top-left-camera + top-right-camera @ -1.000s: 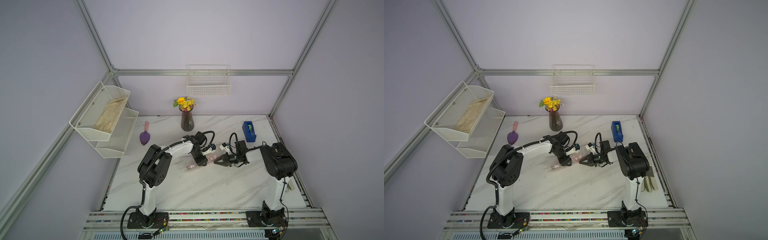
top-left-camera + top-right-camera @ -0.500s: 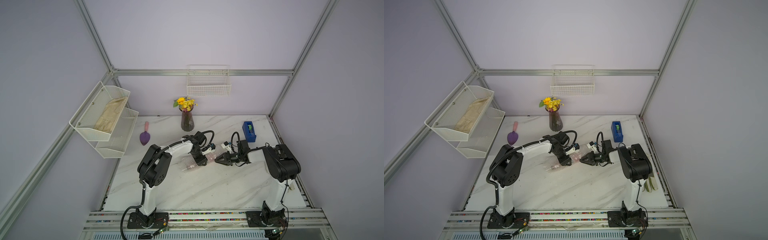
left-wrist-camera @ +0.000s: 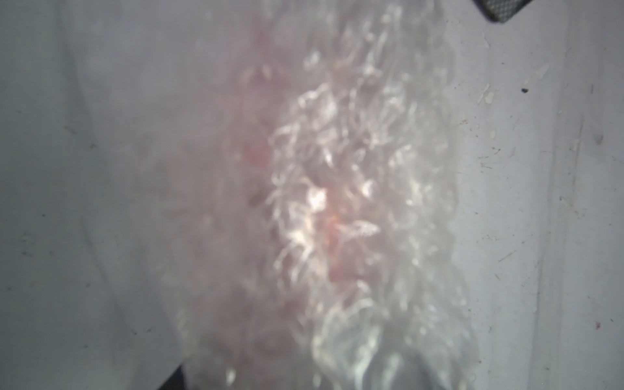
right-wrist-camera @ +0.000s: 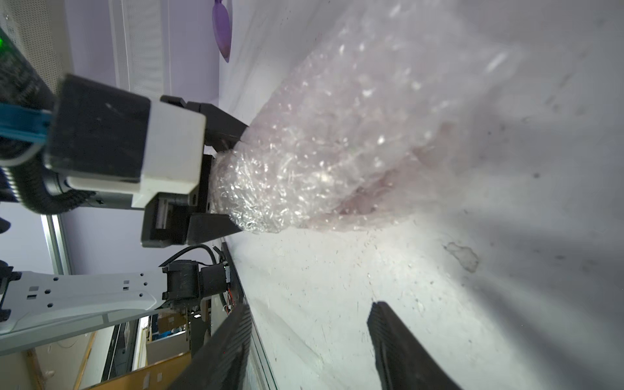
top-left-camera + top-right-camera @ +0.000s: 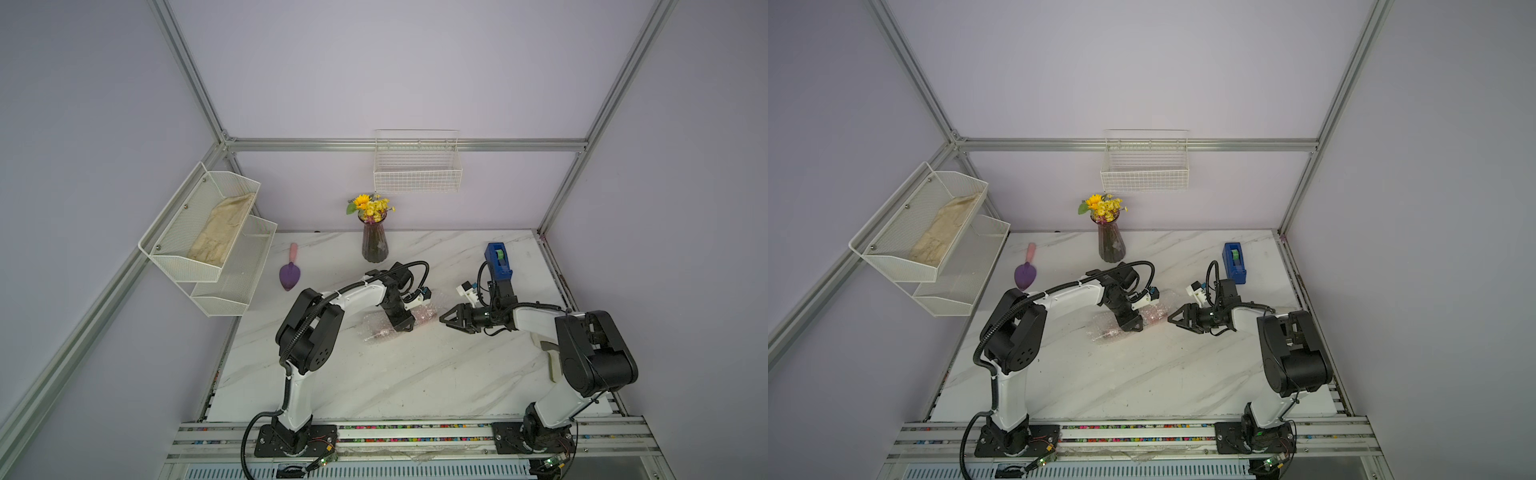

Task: Wrap wine bottles in bubble wrap
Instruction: Stick the tape on the bubble wrap, then reset both arms

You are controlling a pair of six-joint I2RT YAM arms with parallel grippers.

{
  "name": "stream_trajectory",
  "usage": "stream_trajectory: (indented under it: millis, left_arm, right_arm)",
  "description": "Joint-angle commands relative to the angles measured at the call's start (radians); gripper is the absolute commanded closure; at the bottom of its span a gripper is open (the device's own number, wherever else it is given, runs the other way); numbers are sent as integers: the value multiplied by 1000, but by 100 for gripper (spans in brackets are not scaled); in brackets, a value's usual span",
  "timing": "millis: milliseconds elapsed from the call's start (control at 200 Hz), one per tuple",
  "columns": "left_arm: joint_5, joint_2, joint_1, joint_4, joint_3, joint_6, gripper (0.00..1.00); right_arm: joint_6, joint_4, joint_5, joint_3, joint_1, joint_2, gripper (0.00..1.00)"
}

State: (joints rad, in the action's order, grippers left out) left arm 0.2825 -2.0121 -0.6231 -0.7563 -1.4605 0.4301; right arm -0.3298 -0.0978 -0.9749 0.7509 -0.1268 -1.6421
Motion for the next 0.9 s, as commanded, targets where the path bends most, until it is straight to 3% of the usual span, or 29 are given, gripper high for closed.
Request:
stream_trajectory:
  millis: [0,160,480,515,540,590,780,895]
  left_arm:
    - [41,16,-17,-44,-25,-10,46]
    - [19,59,-33,-21,-17,-24,29]
    - [-41,86,-67,8,-2,-49,11]
    - [-52,96,-69,19,-2,-56,0]
    - [-54,106,-68,28,-1,-61,0]
    - [-58,124,-69,51,1,-70,0]
    - [-130,190,-69,124,-6,-101,0]
    - [-200,254,-71,157,-9,-117,0]
  right_arm:
    - [-2,18,59,-8,46,64,38]
    - [-29,49,93,0,80,118,30]
    - [-29,48,123,8,96,149,20]
    - [-28,47,129,10,98,154,18]
    - [-27,48,134,10,99,157,17]
    - [-26,47,142,15,101,161,3]
    - [-14,41,186,40,110,175,3]
    - [5,40,290,47,115,226,3]
